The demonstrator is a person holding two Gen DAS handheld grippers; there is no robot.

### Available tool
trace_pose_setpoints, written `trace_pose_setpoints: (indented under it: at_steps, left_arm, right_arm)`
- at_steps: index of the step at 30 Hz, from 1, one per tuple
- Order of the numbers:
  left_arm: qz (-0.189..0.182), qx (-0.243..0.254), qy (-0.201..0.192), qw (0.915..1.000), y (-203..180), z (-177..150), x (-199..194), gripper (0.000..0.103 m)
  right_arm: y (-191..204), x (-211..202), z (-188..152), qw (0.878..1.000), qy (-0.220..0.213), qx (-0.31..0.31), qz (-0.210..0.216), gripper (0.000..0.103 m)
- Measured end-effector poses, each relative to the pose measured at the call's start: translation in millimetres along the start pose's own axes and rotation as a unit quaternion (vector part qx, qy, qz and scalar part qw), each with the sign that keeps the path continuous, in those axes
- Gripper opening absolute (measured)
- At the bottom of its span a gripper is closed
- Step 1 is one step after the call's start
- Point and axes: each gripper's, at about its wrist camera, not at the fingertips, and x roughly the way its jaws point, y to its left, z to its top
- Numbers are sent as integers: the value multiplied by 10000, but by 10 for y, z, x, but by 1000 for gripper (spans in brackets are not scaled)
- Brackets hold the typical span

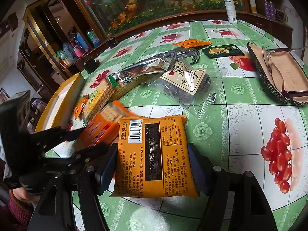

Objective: Organize snacks
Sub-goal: 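Grasp the orange cracker packet with the right gripper while the left grasps the orange-red cracker pack, then carry both packets to the tray and open both grippers to release them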

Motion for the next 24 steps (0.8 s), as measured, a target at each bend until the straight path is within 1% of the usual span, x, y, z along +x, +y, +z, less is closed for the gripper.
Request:
trace_pose_setpoints:
  at_steps: [3,5,6,8,9,10,11,14,18,21,24]
  left_arm:
    - [15,18,18,10000,12,-26,-9,54]
    - [163,16,38,9999,10,-7,17,60]
    - [181,25,53,9998,7,2,31,67]
    - [146,50,1,9999,-5,31,65,67]
    - [136,42,-3,9999,-7,46,71,66]
    - [151,47,-9,9999,-11,54,73,57]
    - [184,39,-50,9998,-19,60,61,53]
    - [129,28,-62,9999,-34,26,27,53]
    - [-220,-131,-120,9996,11,-49,-99,53]
    - [-322,-217,-266,9989,66,-74,-244,53]
    - [-449,-382,-456,9972,170,-66,-433,53]
  right_arm:
    - [6,3,-1,10000,9,-24,-30,75]
    - [15,8,-1,10000,17,-48,-60,74]
    - [25,9,-5,10000,20,-59,-75,74]
    - [41,14,-6,9999,32,-91,-122,75]
    - [52,17,-6,9998,39,-112,-150,75]
    - [63,21,-5,9997,48,-141,-187,75]
    - [68,24,-7,9996,54,-160,-213,75]
    - [112,37,-6,9990,82,-275,-355,74]
    - [150,50,0,9981,116,-380,-476,74]
    - [157,12,-4,9978,29,-366,-544,74]
    - [176,-29,-12,9987,2,-280,-419,74]
